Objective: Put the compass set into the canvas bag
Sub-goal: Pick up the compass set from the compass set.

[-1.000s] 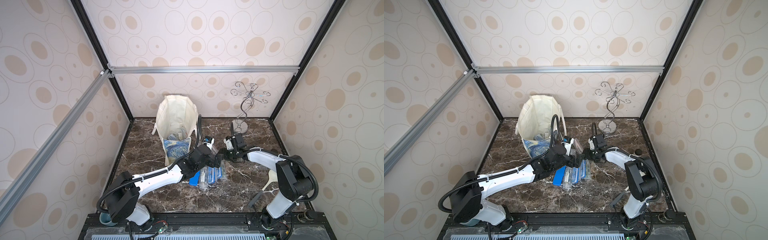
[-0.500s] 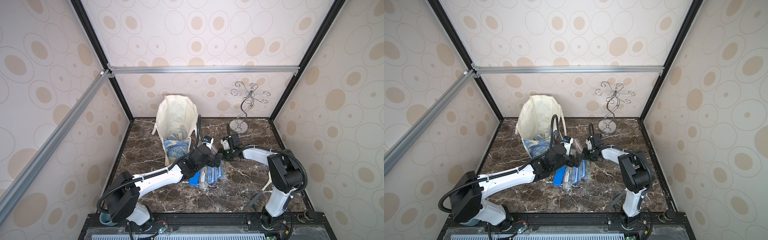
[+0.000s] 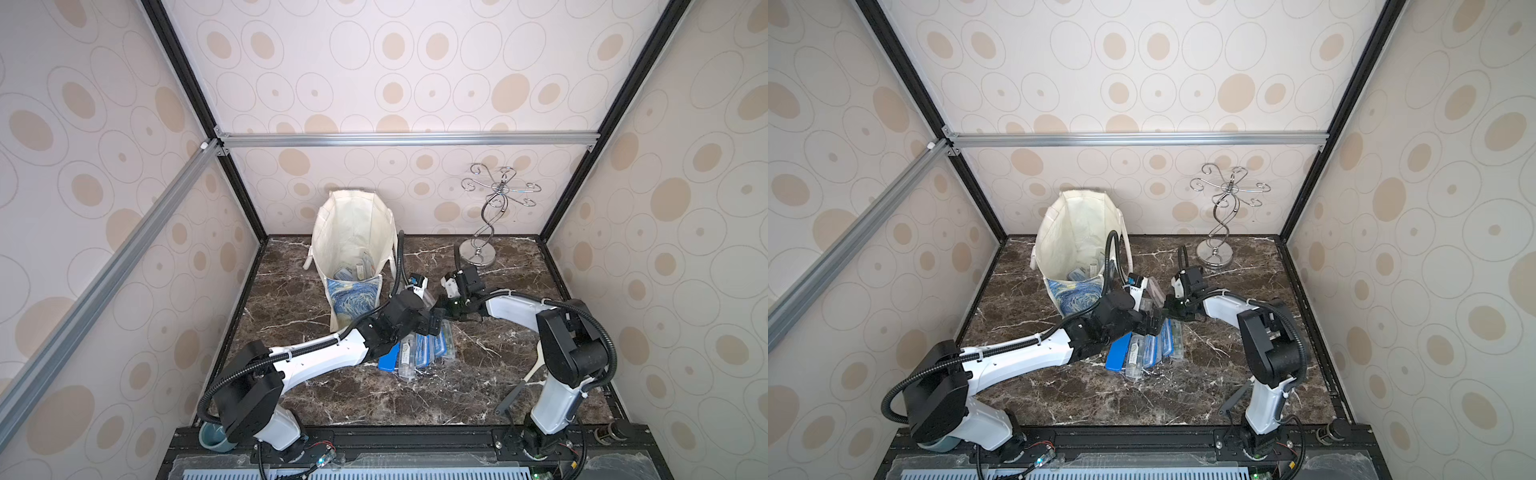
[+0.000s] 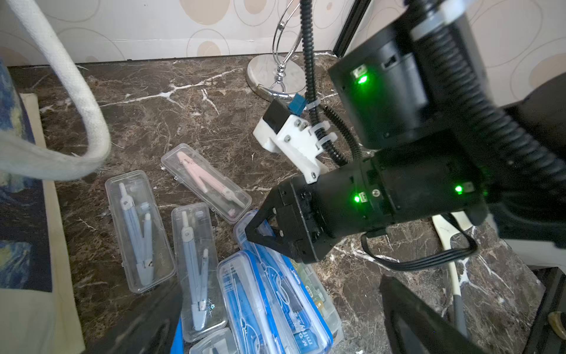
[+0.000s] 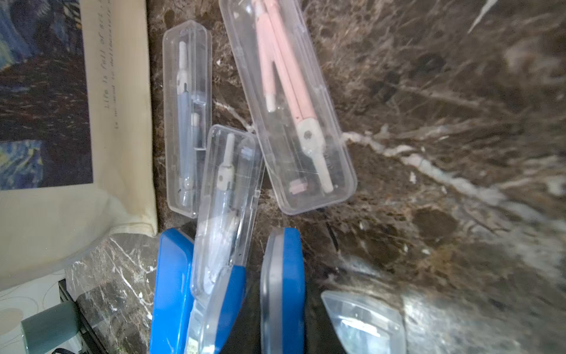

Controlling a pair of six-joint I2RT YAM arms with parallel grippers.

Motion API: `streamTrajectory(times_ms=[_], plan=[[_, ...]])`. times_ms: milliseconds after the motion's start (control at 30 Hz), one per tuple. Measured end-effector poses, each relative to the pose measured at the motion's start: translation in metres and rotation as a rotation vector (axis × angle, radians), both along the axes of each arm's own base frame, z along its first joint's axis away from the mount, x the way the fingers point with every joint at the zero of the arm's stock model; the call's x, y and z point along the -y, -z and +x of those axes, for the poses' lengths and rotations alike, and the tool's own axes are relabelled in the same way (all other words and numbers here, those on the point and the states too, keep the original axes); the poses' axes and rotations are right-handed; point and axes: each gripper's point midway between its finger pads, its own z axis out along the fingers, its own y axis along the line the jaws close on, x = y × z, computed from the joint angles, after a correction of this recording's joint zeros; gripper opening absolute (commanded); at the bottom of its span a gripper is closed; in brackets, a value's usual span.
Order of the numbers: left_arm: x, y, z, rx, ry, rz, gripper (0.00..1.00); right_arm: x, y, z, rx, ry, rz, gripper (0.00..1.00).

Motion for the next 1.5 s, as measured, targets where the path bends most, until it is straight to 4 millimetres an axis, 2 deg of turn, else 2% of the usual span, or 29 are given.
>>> streamTrajectory(times_ms=[100, 233, 467, 567, 667, 933, 1167, 1433, 1500], plan=[[0.0, 0.002, 0.0, -0.002, 0.002, 0.002, 1.0, 0.002, -0.018, 0.001, 0.037, 0.005, 0.012, 0.16], [0.003, 0.001, -0.001, -0.003, 0.013, -0.005, 1.0, 0.01, -0.056, 0.006, 0.121, 0.02, 0.043, 0.16], [0.02, -0.011, -0.008, 0.02, 0.102, -0.092, 1.0, 0.046, -0.129, 0.015, 0.282, 0.089, 0.125, 0.15], [0.026, -0.014, -0.013, 0.023, 0.142, -0.124, 1.0, 0.061, -0.153, 0.014, 0.34, 0.11, 0.142, 0.15], [0.033, -0.019, -0.015, 0.03, 0.171, -0.154, 1.0, 0.064, -0.169, 0.008, 0.379, 0.104, 0.146, 0.16], [0.059, -0.017, -0.018, 0.003, 0.255, -0.25, 1.0, 0.069, -0.184, -0.004, 0.419, 0.108, 0.141, 0.16], [0.079, -0.03, -0.028, -0.01, 0.343, -0.396, 1.0, 0.07, -0.189, -0.008, 0.43, 0.107, 0.144, 0.15], [0.094, -0.023, -0.015, -0.046, 0.317, -0.398, 1.0, 0.071, -0.196, -0.009, 0.45, 0.116, 0.146, 0.15], [0.095, -0.019, -0.013, -0.057, 0.303, -0.391, 0.96, 0.072, -0.195, -0.009, 0.45, 0.12, 0.143, 0.16]])
